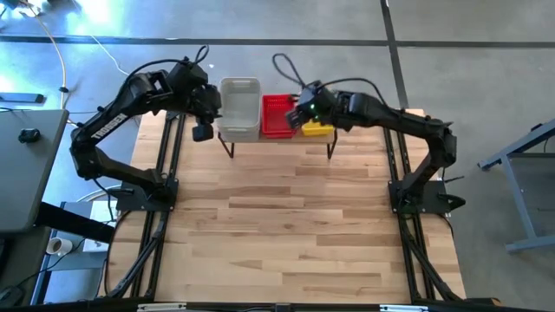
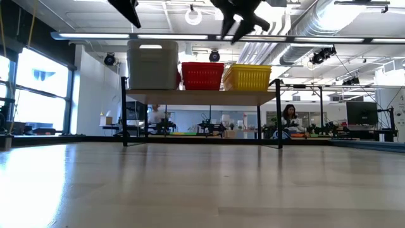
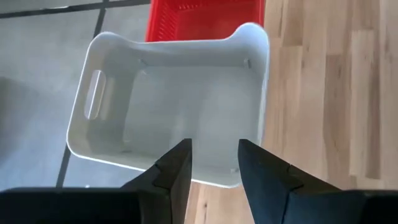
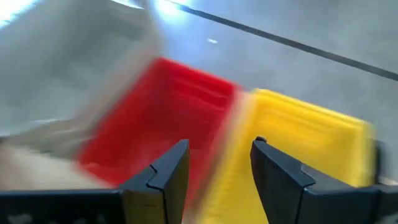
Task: Stack baskets on shelf by color
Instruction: Adjust the stacked yellow bins on the shelf
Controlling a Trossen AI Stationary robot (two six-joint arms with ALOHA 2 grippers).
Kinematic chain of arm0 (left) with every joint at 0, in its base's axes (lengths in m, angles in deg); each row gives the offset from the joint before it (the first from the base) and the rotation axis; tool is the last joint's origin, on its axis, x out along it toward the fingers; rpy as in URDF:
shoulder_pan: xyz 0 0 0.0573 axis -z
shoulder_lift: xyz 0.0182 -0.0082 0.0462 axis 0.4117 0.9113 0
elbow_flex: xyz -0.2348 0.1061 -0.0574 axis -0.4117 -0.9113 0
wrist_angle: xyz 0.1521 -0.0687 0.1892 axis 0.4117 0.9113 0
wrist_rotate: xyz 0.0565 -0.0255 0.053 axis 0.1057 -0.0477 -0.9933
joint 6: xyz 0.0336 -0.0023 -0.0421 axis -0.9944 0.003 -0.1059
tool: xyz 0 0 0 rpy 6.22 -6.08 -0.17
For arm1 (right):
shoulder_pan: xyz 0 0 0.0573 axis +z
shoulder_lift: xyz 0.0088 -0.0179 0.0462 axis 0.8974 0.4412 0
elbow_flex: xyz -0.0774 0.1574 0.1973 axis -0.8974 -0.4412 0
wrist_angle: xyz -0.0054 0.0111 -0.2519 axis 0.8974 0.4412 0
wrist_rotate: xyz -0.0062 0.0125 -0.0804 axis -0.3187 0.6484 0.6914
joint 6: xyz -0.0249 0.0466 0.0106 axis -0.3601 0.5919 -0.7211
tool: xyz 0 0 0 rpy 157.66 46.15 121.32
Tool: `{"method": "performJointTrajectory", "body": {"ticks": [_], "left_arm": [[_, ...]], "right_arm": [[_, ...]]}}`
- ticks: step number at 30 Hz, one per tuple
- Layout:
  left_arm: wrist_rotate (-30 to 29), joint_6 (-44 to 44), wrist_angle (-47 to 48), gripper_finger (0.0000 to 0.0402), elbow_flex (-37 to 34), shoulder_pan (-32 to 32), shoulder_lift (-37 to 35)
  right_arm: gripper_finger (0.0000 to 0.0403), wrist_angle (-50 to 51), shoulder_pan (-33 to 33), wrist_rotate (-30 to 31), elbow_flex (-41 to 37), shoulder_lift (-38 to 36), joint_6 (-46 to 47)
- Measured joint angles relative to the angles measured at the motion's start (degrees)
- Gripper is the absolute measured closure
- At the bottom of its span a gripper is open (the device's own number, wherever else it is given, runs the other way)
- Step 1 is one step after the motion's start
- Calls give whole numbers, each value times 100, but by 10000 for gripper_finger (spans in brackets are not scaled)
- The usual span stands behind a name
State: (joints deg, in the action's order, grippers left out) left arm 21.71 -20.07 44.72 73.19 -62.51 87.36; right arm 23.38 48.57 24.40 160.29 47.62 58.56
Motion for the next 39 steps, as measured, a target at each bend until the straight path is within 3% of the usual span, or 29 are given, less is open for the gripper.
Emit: {"method": "performJointTrajectory", "body": {"ticks": [6,17,26,39], "left_arm": [[55,207,2,282,0,0,-105],[208,363,4,282,0,-4,-105],[1590,638,-95,282,0,0,-103],[1688,605,-278,282,0,-4,-101]], "right_arm": [[249,689,-715,147,0,-61,-88],[249,784,-1985,97,0,-12,-761],[249,730,-2830,-745,0,396,-1199],[249,615,-3053,-1663,-2,598,-1609]]}}
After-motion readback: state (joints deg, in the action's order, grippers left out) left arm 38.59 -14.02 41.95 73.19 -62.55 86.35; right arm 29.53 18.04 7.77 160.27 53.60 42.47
